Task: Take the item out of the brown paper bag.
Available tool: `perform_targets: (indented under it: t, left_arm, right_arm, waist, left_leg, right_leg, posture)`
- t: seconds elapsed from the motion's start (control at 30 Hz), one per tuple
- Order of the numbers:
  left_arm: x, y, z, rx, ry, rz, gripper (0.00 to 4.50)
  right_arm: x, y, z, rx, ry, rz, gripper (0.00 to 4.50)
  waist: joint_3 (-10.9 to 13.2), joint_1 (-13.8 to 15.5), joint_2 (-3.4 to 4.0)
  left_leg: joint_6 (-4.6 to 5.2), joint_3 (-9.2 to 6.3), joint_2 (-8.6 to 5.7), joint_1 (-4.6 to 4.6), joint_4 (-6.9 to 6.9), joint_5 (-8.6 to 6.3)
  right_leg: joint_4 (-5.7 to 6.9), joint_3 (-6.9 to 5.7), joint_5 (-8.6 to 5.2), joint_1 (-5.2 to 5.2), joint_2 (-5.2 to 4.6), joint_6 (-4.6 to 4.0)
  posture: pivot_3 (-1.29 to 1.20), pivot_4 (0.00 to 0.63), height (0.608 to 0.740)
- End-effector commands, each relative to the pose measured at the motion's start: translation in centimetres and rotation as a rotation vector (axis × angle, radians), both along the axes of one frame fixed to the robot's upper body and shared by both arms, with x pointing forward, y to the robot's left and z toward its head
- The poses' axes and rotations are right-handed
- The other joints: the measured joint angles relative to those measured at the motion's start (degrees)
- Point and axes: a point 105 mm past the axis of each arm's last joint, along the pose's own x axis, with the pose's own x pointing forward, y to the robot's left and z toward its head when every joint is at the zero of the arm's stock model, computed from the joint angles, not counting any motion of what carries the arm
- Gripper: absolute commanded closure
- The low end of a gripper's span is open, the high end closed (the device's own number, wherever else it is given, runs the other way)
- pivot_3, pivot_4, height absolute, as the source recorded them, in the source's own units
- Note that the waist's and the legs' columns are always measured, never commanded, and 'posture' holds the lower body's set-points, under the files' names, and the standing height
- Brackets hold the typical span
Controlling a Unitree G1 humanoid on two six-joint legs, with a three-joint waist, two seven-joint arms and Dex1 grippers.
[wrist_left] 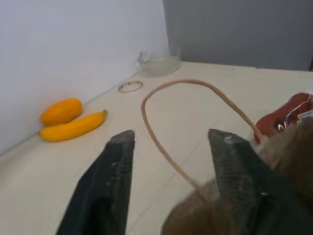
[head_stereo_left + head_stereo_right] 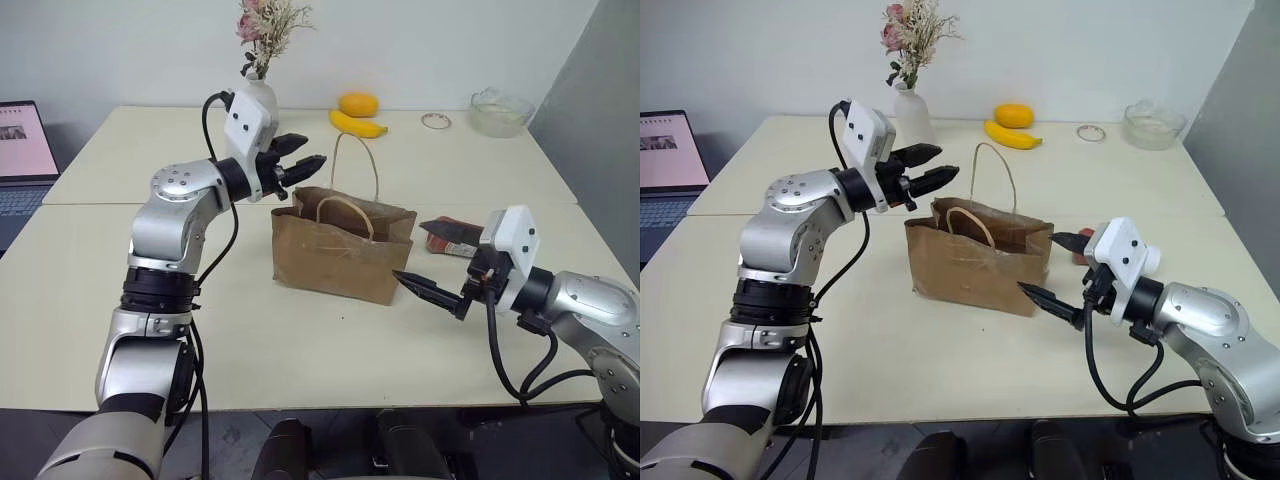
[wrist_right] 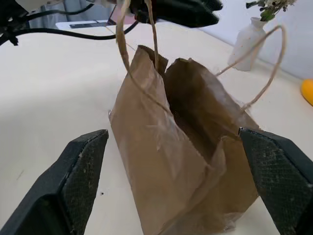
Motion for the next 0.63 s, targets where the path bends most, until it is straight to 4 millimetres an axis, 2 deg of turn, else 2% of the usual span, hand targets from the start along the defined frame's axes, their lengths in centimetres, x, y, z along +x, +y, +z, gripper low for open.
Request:
perform_targets:
  t: [0.03,0.1,0.23,0.3,0.37,0.47,0.63]
  left_arm:
    - [-1.2,0.9,1.0,0.009,-0.047,-0.006,0.85]
    - [-2.0,1.4,0.9,0.004,-0.044,-0.015,0.25]
    - [-3.4,3.8,0.5,-0.01,-0.09,0.079,0.25]
    - [-3.9,6.5,-0.2,-0.073,-0.122,0.264,0.25]
    - [-4.5,8.3,-1.6,-0.072,-0.141,0.438,0.25]
    - [-5.9,9.4,-3.9,-0.068,-0.169,0.584,0.25]
    - [-8.3,9.1,-7.5,-0.102,-0.13,0.62,0.25]
  right_arm:
    - [0.4,-0.1,0.8,0.005,-0.06,-0.01,0.0]
    - [0.7,-0.2,0.8,0.01,-0.071,-0.019,0.0]
    - [1.2,-0.9,0.9,0.044,-0.131,-0.078,0.0]
    - [1.2,-1.7,0.2,0.092,-0.16,-0.128,0.0]
    - [1.1,-2.2,-0.9,0.133,-0.158,-0.165,0.0]
    - [1.7,-3.2,-2.5,0.212,-0.178,-0.282,0.0]
    - [2.4,-3.2,-4.1,0.252,-0.202,-0.353,0.0]
  waist:
    - [0.0,0.04,0.0]
    - [0.0,0.04,0.0]
    - [0.0,0.11,0.0]
    - [-0.03,0.1,0.02]
    - [-0.03,0.15,0.02]
    - [-0.04,0.39,0.02]
    - [-0.05,0.52,0.0]
  left_leg:
    - [0.0,-0.01,0.01,-0.01,0.0,0.0]
    - [0.0,-0.01,0.02,-0.01,-0.01,0.0]
    - [0.0,-0.02,0.04,0.0,0.0,0.0]
    - [0.0,0.0,0.04,0.03,-0.01,0.0]
    - [0.01,0.01,0.11,0.06,-0.06,-0.01]
    - [0.0,-0.01,0.08,0.04,-0.04,-0.01]
    - [0.0,0.03,0.0,0.12,-0.01,-0.01]
  right_leg:
    - [-0.02,-0.01,0.0,-0.01,0.0,0.0]
    - [-0.02,0.0,0.0,0.0,0.0,0.0]
    - [0.0,0.0,0.0,-0.01,0.0,0.0]
    - [0.0,0.02,0.0,0.01,-0.01,0.0]
    - [-0.07,0.07,-0.01,0.03,-0.21,-0.01]
    - [-0.03,0.04,0.0,0.02,-0.25,0.0]
    - [0.03,0.06,0.01,0.06,-0.38,0.0]
  posture:
    - [0.0,0.15,0.74]
    - [0.0,0.15,0.74]
    - [0.0,0.15,0.74]
    - [0.0,0.15,0.74]
    - [0.0,0.15,0.74]
    - [0.0,0.15,0.74]
    - [0.0,0.15,0.74]
